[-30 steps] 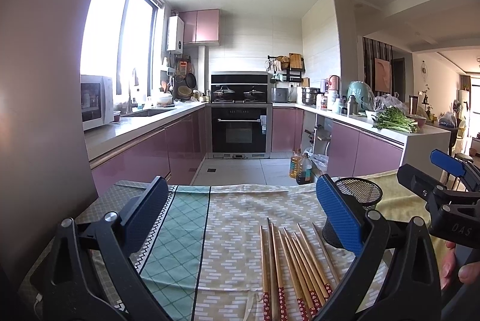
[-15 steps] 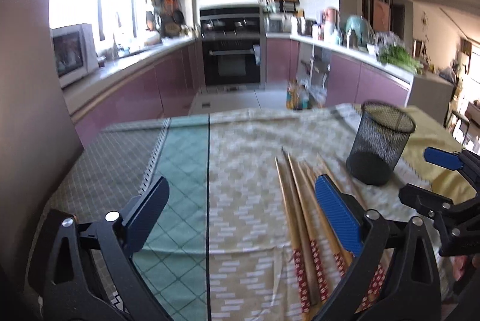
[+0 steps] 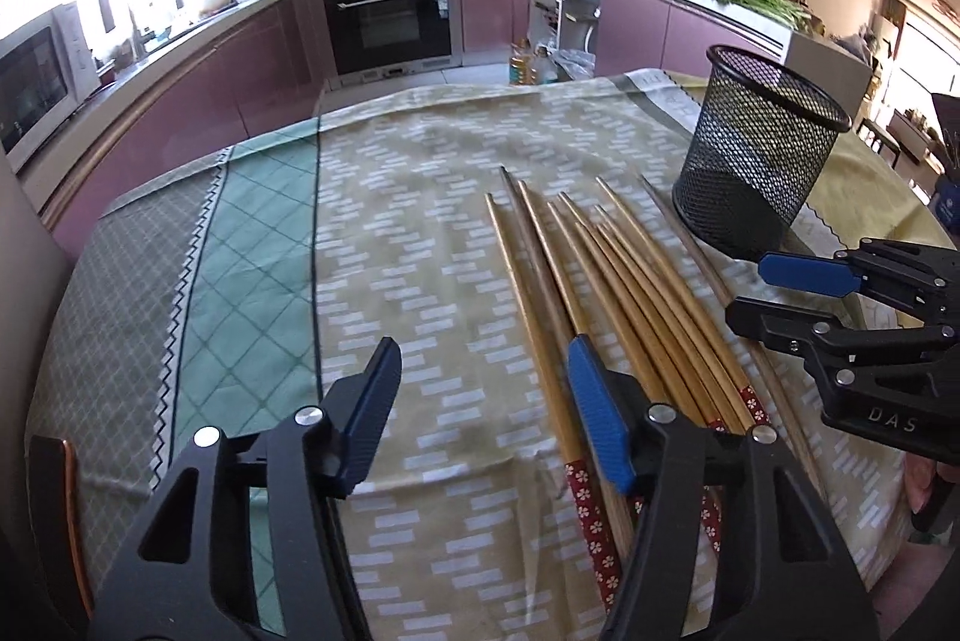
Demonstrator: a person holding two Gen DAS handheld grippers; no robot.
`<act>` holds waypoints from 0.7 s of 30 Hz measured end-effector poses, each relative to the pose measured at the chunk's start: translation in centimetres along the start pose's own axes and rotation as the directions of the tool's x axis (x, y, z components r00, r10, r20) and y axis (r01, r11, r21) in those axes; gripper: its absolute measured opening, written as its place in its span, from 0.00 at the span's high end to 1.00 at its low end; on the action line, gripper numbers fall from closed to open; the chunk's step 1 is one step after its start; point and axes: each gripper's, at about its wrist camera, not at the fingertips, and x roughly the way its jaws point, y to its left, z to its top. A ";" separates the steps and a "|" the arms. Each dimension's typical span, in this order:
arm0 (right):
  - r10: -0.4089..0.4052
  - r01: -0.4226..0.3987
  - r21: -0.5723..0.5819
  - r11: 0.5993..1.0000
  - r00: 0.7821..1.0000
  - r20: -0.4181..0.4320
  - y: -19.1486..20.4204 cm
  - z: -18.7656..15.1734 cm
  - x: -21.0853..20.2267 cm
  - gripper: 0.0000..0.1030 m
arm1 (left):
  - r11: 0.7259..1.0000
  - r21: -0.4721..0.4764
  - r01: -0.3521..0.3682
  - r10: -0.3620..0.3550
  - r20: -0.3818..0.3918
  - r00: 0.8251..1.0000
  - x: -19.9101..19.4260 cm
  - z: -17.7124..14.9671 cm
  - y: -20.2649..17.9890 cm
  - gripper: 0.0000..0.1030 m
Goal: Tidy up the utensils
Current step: 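Lower the left tool onto one wooden chopstick and close it while the right tool grasps another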
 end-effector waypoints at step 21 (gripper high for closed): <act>0.082 -0.080 0.076 0.994 0.996 -0.026 -1.2 0.7 0.9 0.91 | 0.997 -0.045 0.070 -0.073 -0.079 0.994 3.2 1.9 -0.9 0.91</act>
